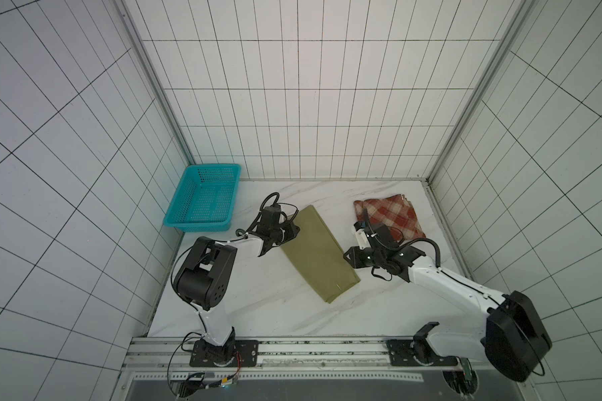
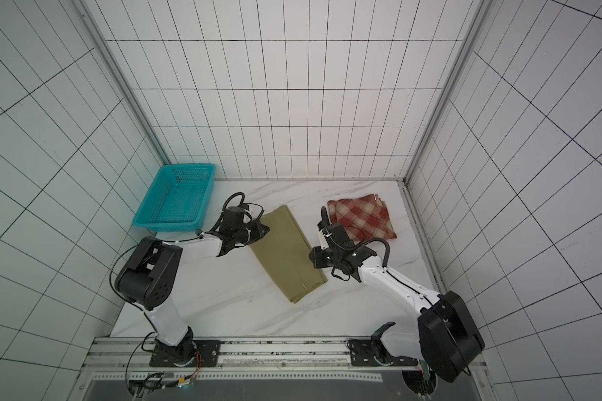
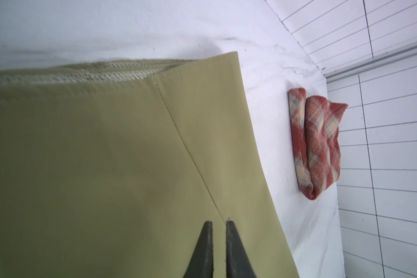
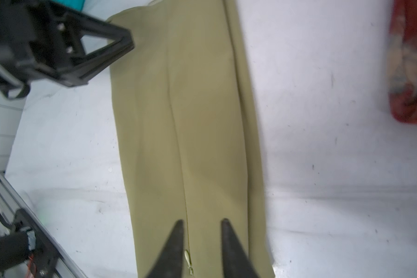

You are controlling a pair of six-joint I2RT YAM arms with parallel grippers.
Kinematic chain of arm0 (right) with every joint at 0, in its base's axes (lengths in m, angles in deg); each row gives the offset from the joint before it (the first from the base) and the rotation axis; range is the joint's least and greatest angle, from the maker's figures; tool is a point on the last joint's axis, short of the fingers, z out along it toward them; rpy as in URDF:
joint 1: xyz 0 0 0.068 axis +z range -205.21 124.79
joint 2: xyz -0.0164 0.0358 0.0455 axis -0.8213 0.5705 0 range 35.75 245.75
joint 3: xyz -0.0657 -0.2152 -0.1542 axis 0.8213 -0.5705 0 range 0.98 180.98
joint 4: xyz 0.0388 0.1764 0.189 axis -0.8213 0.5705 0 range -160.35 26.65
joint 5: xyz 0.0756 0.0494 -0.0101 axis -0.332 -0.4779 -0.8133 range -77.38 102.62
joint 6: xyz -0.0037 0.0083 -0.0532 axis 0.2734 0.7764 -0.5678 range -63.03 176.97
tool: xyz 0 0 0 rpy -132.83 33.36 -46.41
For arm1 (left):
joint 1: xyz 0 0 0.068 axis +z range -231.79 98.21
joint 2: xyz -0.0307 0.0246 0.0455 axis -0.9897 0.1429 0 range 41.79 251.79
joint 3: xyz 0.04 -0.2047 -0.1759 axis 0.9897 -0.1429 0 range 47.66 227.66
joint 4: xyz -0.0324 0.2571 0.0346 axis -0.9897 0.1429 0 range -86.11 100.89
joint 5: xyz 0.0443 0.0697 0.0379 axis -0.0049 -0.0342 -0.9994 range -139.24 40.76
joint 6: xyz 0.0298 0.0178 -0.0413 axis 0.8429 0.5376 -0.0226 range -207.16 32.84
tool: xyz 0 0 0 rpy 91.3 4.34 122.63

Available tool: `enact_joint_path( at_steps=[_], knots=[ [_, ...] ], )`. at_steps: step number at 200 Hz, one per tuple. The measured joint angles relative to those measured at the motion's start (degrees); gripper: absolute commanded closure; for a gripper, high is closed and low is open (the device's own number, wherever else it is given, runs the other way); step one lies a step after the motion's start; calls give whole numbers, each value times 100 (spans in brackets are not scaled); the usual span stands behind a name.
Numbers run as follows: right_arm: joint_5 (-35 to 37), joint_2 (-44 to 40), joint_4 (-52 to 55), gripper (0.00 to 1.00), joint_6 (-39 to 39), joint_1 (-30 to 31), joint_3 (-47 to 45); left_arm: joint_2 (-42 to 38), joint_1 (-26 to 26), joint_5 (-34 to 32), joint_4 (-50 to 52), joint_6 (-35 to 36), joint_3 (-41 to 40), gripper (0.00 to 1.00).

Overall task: Fold and stack skirts
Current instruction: Rotate the skirt at the center of the table.

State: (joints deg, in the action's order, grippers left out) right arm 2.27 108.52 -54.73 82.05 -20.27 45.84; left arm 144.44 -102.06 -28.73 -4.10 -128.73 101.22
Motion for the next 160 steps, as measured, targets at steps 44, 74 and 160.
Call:
enact_joint_path(
  at_steps=[44, 74, 160],
  knots=[
    [-273, 356, -538, 100, 444, 407, -24, 470, 83, -249, -72, 94, 103, 96],
    [-321, 817, -896, 100, 542, 409, -63, 728, 94, -402, -70, 109, 144, 98],
    [-457, 2332, -1248, 100, 190, 116, 81, 398, 367, -553, -382, -66, -531, 100]
  ],
)
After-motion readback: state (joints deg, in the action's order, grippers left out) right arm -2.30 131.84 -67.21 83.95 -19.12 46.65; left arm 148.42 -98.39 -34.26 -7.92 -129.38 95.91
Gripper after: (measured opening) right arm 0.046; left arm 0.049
